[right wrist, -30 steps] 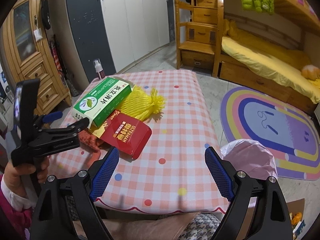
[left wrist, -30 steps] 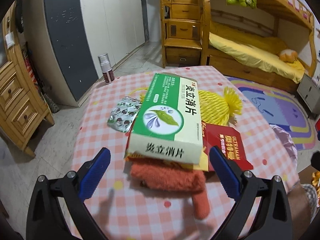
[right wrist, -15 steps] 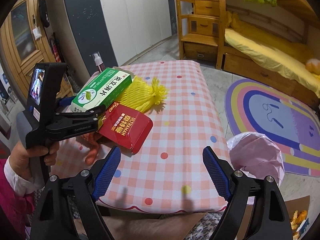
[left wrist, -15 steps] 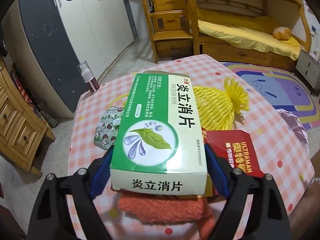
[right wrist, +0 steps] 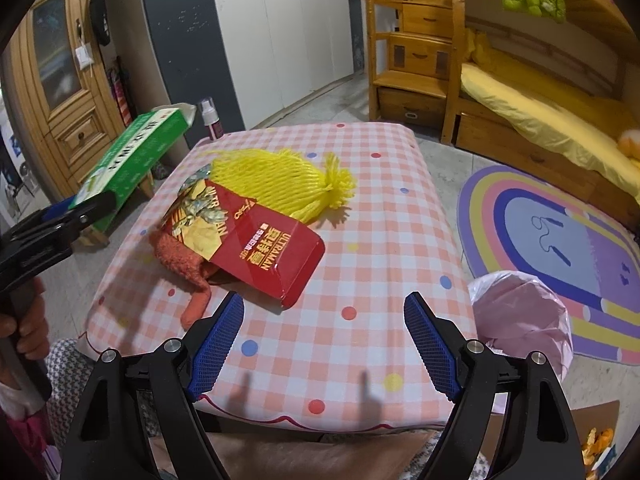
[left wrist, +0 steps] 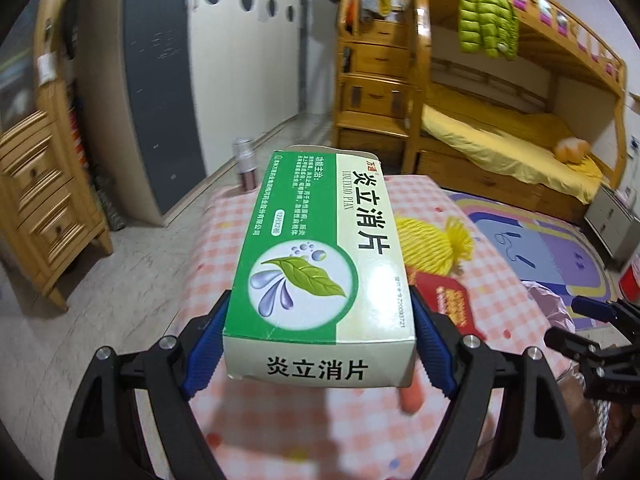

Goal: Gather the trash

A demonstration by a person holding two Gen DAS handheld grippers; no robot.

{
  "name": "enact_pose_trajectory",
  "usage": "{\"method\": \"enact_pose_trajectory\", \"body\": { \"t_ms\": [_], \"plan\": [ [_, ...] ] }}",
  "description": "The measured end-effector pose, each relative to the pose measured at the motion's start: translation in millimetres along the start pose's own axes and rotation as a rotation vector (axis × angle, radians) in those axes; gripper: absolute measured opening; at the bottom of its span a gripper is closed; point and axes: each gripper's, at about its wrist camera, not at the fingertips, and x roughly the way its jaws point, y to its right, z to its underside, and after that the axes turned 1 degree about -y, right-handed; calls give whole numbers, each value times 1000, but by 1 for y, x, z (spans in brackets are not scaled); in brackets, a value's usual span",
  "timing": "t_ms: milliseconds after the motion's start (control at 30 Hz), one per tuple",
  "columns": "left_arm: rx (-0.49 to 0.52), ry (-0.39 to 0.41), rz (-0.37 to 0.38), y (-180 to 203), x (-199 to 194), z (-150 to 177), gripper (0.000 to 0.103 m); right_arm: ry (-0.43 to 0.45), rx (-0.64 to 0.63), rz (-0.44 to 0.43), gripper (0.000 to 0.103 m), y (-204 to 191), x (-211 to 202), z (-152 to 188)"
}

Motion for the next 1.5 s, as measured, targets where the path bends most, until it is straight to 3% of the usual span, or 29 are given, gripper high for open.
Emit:
{"method": "enact_pose_trajectory", "body": {
  "t_ms": [300, 467, 600, 800, 833, 900, 933, 967, 1033, 1133, 1167, 1233, 1433, 1500],
  "plan": [
    [-77, -60, -31, -25, 2, 35, 80, -45, -101, -5, 82, -32, 36, 0],
    [-82, -66, -32, -30, 6, 34, 80, -80, -208, 58, 74, -52, 67, 0],
    [-86, -67, -29, -34, 8, 35, 80, -88, -267, 94, 74, -62, 84, -1],
    [-100, -67, -27, -40, 12, 34, 80, -51, -395, 214, 74, -81, 102, -6],
    [-101, -64, -29, -41, 10, 33, 80, -45, -410, 219, 72, -84, 102, -6],
    [-104, -57, -32, -42, 7, 32, 80, -12, -450, 213, 50, -91, 96, -5],
    [-105, -54, -32, -43, 6, 32, 80, -1, -464, 203, 24, -93, 92, -5],
    [-106, -51, -34, -43, 4, 33, 80, 8, -465, 196, 19, -95, 87, -5],
    [-108, -43, -34, -44, 0, 31, 80, 47, -433, 170, 11, -92, 72, -10],
    [-104, -29, -26, -42, -7, 29, 80, 72, -277, 64, 0, -71, 42, -25],
    [-101, -25, -22, -40, -8, 28, 80, 55, -180, -19, 0, -56, 31, -33],
    [-93, -16, -7, -34, -13, 28, 80, 31, -73, -83, 0, -39, 21, -40],
    [-55, -9, 49, -12, -17, 26, 80, -103, 50, -152, 0, -10, 15, -35],
    [-46, -17, 65, -6, -16, 28, 80, -140, 25, -102, 0, -11, 18, -27]
  ]
}}
